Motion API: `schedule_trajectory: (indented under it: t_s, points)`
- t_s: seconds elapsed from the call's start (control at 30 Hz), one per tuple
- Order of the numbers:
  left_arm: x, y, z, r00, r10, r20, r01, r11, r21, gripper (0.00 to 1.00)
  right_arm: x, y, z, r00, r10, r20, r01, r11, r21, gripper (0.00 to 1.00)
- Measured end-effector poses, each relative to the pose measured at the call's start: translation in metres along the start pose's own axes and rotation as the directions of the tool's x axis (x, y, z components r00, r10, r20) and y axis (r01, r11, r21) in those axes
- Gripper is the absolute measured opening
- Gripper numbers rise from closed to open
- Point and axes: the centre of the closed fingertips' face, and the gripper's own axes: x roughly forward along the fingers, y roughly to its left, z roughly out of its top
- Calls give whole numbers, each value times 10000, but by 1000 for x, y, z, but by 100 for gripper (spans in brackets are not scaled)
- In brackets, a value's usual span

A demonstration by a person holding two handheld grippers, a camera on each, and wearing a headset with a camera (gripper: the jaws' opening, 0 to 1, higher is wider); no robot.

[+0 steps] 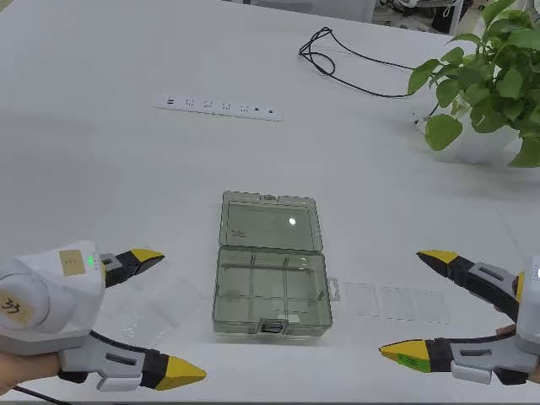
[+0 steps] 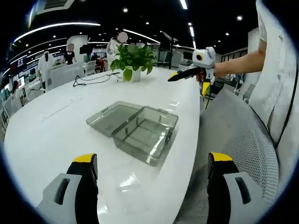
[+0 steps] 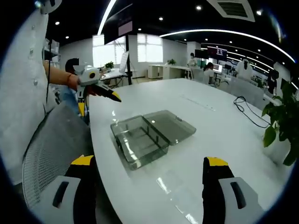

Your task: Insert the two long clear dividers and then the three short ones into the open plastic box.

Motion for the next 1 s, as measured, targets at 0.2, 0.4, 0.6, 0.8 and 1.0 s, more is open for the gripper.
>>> schedule_trajectory:
  t_s: [0.2,0.4,0.6,0.8,1.0]
  points:
    - [1,2,0,10000,-19,-6,19,10000,36,100,0,-2,-2,10000,-38,29,38,10000,0,95]
    - [1,3,0,10000,-15,-13,15,10000,31,100,1,-2,-3,10000,-38,29,38,10000,40,95]
    - [0,3,-1,10000,14,-42,-14,10000,8,100,2,-2,-3,10000,-35,47,35,10000,49,95]
    - [1,3,0,10000,15,-71,-15,10000,13,100,4,-2,-2,10000,-27,78,27,10000,70,95]
    - [2,4,0,10000,3,-72,-4,10000,-25,100,5,0,-1,9999,-20,99,19,9999,105,95]
